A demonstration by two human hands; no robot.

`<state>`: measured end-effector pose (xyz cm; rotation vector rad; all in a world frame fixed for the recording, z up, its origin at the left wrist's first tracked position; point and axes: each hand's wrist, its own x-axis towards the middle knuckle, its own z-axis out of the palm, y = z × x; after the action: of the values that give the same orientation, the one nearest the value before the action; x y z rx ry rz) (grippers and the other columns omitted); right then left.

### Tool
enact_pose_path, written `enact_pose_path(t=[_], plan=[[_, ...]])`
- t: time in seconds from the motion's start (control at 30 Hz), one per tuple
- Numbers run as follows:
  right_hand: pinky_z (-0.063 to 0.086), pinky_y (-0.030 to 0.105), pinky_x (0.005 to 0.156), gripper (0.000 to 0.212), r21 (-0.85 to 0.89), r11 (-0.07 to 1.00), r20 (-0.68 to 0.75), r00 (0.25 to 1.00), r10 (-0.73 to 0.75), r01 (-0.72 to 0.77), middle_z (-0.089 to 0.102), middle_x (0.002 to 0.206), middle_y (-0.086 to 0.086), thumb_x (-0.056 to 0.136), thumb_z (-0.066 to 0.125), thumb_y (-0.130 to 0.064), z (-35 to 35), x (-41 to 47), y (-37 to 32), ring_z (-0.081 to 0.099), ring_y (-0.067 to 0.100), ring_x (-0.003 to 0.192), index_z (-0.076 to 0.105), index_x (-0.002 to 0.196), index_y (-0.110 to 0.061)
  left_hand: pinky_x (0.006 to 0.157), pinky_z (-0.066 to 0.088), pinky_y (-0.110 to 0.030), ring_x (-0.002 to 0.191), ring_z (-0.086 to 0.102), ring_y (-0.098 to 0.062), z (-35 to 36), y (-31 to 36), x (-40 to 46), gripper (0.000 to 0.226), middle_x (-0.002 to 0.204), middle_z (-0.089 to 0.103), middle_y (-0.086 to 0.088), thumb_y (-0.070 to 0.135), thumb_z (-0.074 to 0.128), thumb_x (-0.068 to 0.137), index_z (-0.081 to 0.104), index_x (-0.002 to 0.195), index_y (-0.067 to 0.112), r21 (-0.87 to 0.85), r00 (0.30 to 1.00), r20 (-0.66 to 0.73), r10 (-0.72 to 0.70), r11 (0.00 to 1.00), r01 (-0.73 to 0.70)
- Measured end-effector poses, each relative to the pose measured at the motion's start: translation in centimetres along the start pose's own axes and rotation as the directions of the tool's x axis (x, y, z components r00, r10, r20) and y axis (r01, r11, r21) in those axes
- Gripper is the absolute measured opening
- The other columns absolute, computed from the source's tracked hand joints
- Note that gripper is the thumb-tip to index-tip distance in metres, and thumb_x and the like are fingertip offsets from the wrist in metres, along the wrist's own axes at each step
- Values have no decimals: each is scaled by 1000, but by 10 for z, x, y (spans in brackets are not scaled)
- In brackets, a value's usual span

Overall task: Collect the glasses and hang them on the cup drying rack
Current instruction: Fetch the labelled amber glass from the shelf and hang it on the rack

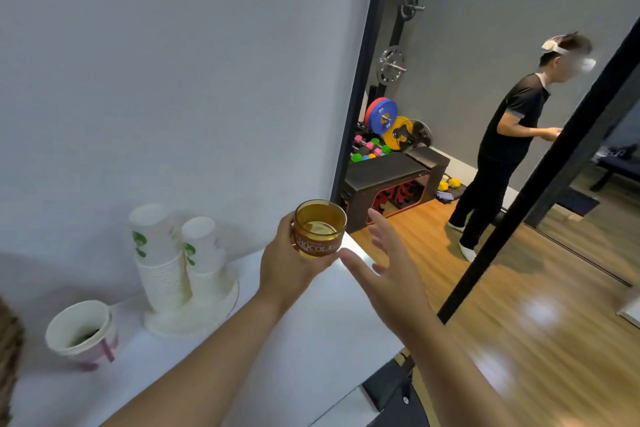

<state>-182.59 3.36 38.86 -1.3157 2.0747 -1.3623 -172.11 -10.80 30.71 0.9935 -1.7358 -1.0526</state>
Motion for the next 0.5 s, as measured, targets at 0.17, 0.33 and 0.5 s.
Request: enact_pose_path(t=[0.17,0.33,0.5], plan=[[46,36,108,91,153,984,71,993,-99,87,48,156,-12,86,81,-47,-13,-23,-35,41,4,135,31,162,-40,88,60,-25,113,62,-15,-30,75,-46,88,129,60,17,62,87,67,42,141,43,115,994,-73,81,991,-72],[51,7,86,81,351,922,134,966,-223,164,63,137,-19,81,89,-40,-24,-76,-77,59,-8,121,46,150,-39,90,61,-33,110,67,-10,-76,154,-123,85,122,67,20,59,91,62,49,134,42,154,971,-157,179,976,-155],[62,25,89,72,540,832,204,939,-276,127,71,119,-19,76,94,-35,-37,-152,-129,67,-10,102,55,136,-42,88,59,-31,104,66,-1,-129,220,-210,85,114,69,25,61,91,58,51,130,45,266,952,-217,214,952,-154]])
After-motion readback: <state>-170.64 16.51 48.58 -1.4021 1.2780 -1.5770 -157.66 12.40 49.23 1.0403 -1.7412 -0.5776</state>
